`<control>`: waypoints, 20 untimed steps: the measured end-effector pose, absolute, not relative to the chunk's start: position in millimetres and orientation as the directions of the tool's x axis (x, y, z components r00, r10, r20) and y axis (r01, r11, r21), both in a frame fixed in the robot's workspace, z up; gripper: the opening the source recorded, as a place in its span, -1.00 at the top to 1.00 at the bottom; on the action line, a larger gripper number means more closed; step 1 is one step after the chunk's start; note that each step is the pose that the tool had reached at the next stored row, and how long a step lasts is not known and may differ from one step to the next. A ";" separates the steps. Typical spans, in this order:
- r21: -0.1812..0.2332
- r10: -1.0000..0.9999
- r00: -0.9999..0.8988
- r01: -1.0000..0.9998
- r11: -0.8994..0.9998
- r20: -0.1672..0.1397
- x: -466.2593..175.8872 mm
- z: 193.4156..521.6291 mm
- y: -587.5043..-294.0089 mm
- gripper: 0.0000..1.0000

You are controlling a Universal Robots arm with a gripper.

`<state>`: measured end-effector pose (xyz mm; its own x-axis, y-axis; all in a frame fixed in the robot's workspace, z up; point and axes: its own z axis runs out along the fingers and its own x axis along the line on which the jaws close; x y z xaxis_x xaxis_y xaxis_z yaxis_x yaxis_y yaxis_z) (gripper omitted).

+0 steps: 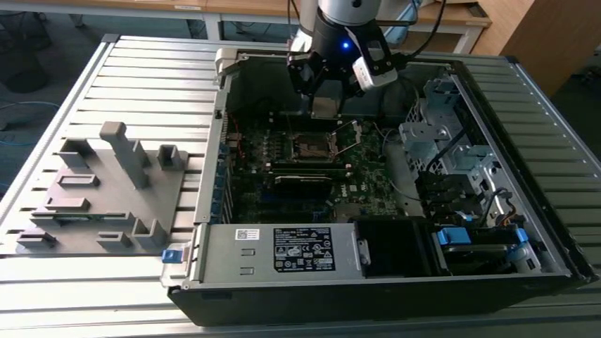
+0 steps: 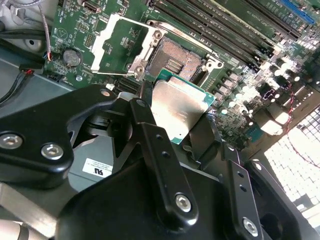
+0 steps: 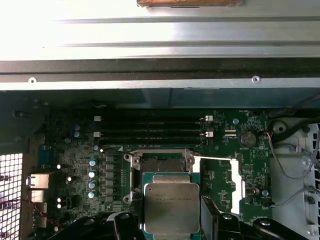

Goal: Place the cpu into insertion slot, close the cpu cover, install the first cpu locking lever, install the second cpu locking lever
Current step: 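Place the cpu into insertion slot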

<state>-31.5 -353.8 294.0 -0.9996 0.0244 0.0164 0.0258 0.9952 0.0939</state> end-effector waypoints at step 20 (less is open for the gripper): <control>0.094 0.024 -1.000 0.026 0.995 0.016 -31.5 289.5 -353.8 -0.08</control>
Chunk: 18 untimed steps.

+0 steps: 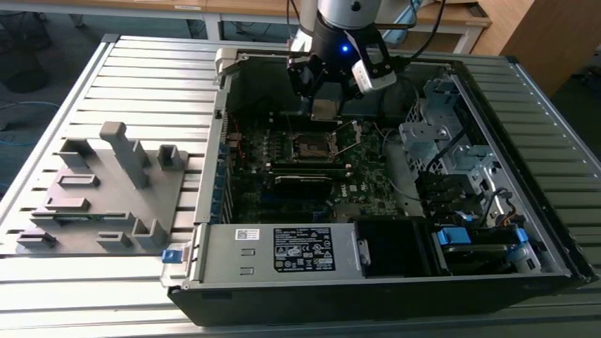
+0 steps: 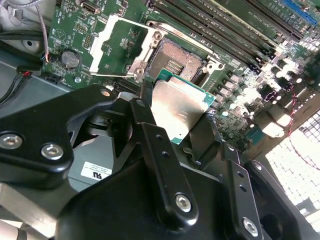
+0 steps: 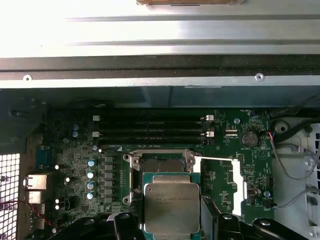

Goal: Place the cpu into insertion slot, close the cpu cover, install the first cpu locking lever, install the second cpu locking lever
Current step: 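Place the cpu into insertion slot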

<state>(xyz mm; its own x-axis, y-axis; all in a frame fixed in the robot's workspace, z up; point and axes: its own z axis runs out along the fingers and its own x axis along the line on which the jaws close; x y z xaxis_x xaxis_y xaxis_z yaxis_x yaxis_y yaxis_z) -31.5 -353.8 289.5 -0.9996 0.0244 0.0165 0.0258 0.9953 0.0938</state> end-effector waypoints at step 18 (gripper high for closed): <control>0.094 0.024 -1.000 0.026 0.995 0.016 -31.5 284.9 -353.8 -0.08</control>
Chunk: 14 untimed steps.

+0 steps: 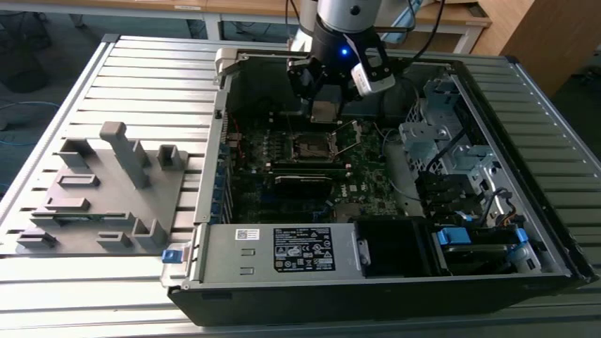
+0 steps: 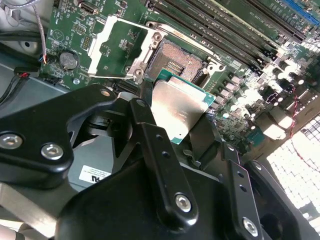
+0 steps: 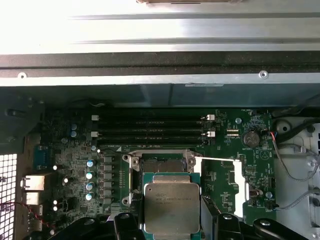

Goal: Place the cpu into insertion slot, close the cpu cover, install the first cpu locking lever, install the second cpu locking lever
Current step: 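Place the cpu into insertion slot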

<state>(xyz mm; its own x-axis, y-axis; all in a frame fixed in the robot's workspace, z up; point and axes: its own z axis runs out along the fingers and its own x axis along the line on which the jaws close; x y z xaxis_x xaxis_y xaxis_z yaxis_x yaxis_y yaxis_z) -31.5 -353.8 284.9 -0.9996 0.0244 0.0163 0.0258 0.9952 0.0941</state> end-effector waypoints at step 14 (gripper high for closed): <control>0.094 0.024 -1.000 0.026 0.995 0.016 -31.5 280.7 -353.8 -0.08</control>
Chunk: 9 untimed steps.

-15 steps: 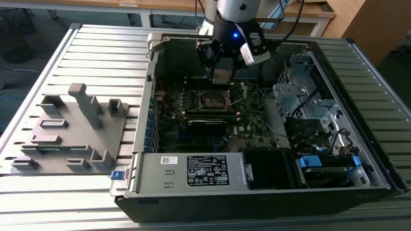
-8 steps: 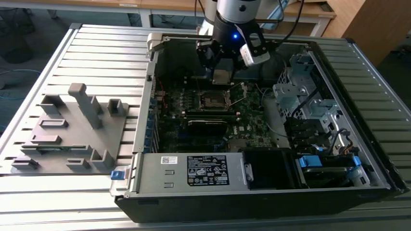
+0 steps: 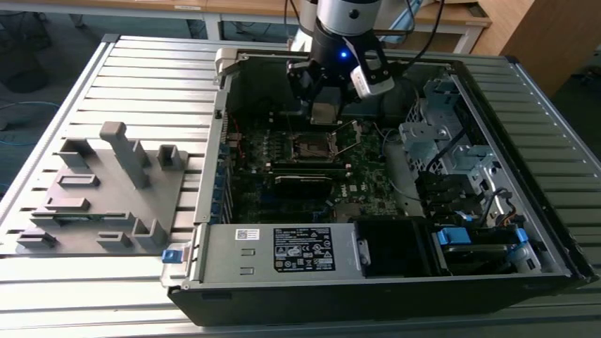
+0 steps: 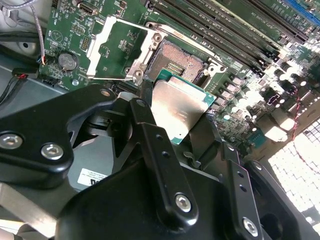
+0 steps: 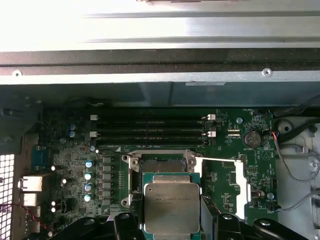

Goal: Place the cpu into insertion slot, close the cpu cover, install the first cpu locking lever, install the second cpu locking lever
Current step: 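Place the cpu into insertion slot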

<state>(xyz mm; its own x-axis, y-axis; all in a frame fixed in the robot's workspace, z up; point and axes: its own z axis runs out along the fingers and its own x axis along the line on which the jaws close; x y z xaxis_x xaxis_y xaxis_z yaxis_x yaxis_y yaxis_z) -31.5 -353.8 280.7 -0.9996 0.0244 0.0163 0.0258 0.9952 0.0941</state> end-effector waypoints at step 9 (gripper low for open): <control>0.094 0.024 -1.000 0.026 0.995 0.016 -31.5 278.6 -353.8 -0.08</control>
